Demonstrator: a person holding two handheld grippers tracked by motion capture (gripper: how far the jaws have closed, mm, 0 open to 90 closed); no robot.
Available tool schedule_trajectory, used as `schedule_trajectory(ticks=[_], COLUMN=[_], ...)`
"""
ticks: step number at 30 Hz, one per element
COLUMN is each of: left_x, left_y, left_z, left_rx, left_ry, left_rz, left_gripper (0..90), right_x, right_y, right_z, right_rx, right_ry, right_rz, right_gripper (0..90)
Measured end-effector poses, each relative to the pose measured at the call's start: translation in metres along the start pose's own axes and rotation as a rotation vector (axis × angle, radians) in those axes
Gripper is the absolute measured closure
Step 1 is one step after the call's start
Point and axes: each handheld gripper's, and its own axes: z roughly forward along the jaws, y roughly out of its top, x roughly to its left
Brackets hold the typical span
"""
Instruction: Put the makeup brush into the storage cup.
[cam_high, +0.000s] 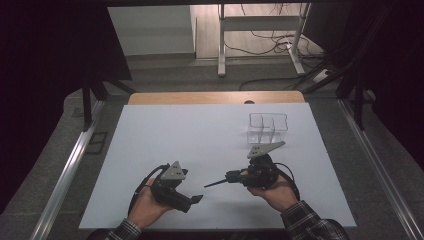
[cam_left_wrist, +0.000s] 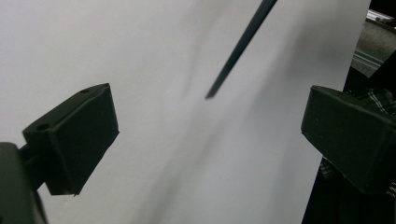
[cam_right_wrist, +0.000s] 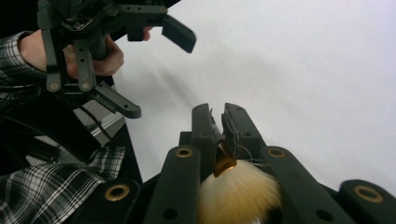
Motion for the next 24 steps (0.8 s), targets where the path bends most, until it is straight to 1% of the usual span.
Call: schedule_trajectory(ticks=[2,5,10,18,24], left_x=[0.002,0.005,0.009,0.014,0.019], left_y=[-0.001,-0.002,-0.005,-0.009,-0.012], left_z=[-0.001,-0.002,-0.003,-0.004,-0.008], left_rx=[0.002,0.009,0.019,0.038,0.024], left_ry=[0.002,0.014,0.025,0.062,0.076], left_rz=[-0.010,-0.019,-0.023,-0.016,-0.037], left_gripper=[3.7,3.5,2.7,1.3,1.1], right_x=[-0.001,-0.004,-0.008,-0.012,-0.015], right_y=[0.000,-0.001,-0.002,-0.003,-0.004], right_z=[-0.003,-0.006,-0.011,-0.018,-0.022], right_rx=[-0.005,-0.015,-0.020,-0.037,-0.041], right_ry=[-0.021,-0.043,-0.079,-0.120,-0.147], right_rz=[-0.004,-0.003,-0.004,-0.004,-0.004], right_gripper=[83.2,83.2,83.2,83.2,83.2])
